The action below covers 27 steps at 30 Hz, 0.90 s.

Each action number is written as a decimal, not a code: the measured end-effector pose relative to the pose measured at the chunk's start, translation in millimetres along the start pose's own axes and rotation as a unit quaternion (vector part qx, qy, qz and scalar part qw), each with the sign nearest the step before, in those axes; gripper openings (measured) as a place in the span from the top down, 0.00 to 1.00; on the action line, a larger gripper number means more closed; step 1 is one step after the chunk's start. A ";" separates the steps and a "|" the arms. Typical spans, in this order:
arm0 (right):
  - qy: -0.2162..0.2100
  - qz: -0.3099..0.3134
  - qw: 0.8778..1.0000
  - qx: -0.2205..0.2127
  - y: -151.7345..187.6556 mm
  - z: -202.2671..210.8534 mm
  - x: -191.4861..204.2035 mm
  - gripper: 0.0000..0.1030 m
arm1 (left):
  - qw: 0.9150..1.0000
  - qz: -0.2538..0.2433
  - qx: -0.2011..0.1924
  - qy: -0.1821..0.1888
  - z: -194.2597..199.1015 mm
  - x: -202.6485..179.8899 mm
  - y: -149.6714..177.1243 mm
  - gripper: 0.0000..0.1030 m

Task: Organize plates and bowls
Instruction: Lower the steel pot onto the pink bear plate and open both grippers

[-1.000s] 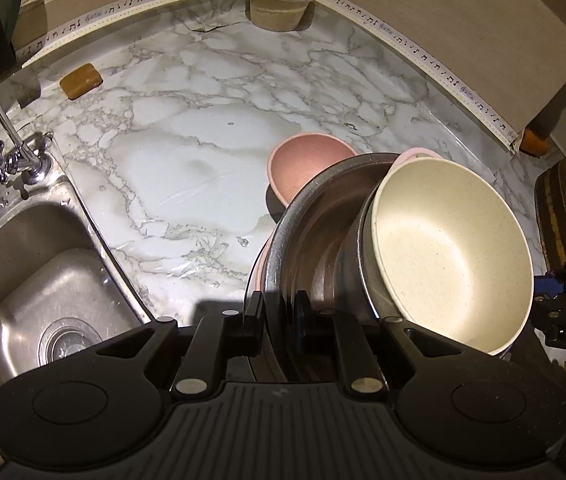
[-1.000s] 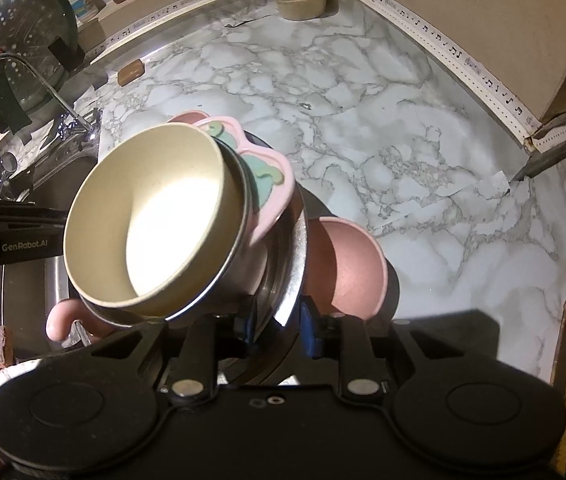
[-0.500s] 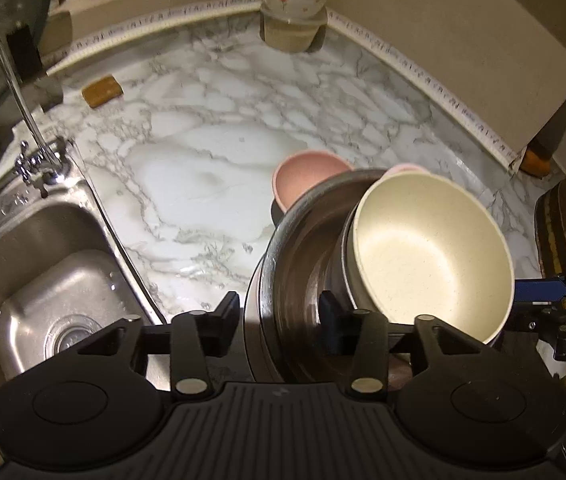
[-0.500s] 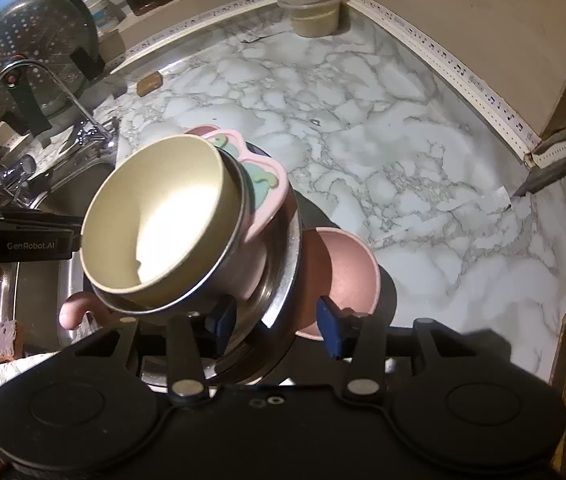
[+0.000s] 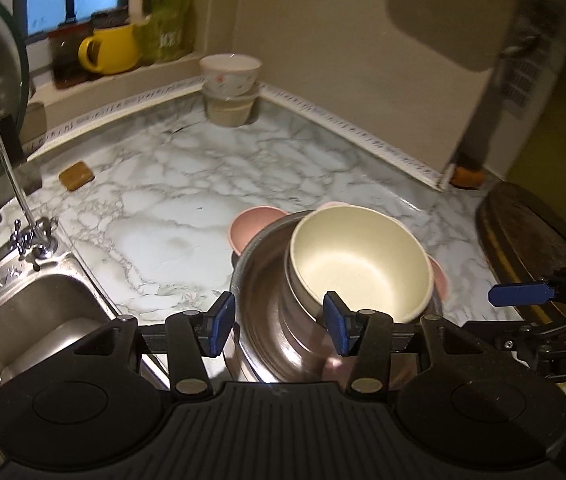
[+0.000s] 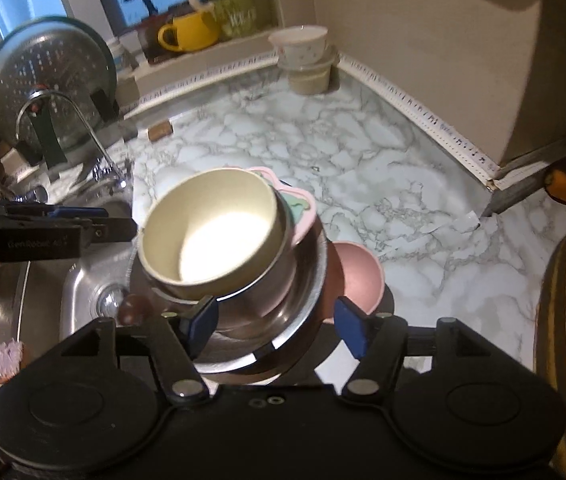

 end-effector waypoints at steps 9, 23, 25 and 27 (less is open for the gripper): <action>0.015 -0.022 0.998 -0.059 26.5 26.2 34.5 0.26 | 0.999 -0.022 -0.024 0.014 39.4 1.4 24.3 0.34; 0.029 -0.019 0.990 -0.135 51.2 53.8 71.6 0.01 | 0.999 -0.018 -0.044 0.013 66.8 5.5 43.2 0.11; 0.036 -0.010 0.988 -0.153 53.8 59.4 75.2 0.01 | 0.999 -0.016 -0.046 0.016 67.9 4.5 44.9 0.11; 0.035 -0.005 0.987 -0.160 55.7 62.7 76.6 0.00 | 0.999 -0.013 -0.047 0.019 68.7 4.0 46.9 0.11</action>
Point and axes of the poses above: each gripper's, at about its wrist camera, not at the fingertips, and z roughly against the way its jaws point, x to its left, y to its underside, the point moved 3 cm from there along -z, roughly the way its jaws point, and after that the axes turned 1 degree about -y, right-handed, at the moved point
